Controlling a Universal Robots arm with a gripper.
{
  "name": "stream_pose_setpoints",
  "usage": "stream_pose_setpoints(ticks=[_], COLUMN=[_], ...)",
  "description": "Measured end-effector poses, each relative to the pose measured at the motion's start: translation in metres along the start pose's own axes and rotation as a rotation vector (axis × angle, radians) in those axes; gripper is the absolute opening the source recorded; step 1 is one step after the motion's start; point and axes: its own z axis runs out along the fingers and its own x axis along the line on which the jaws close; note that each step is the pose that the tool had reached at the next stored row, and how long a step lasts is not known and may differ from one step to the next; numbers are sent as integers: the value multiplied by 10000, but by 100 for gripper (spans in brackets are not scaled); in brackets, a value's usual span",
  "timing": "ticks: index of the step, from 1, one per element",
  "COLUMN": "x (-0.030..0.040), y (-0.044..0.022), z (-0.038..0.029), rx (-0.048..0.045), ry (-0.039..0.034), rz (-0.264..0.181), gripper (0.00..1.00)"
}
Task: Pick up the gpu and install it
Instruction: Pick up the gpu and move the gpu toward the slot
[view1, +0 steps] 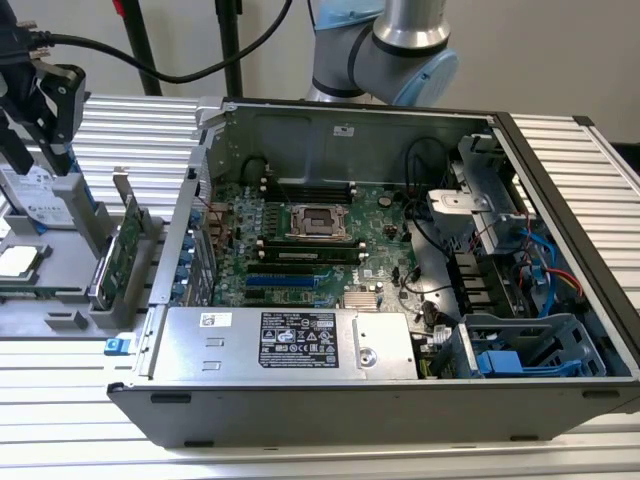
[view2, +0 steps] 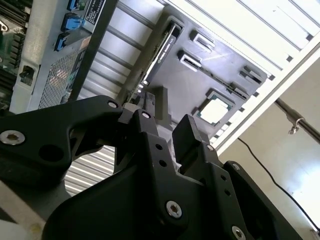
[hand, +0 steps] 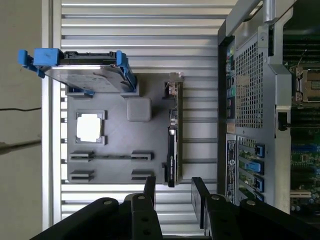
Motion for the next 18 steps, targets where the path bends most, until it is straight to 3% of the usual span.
stream_pose_setpoints(ticks=[18], x=[1], y=[-4], z=[59], rx=[0], ry=[0], rz=[0], gripper=[100])
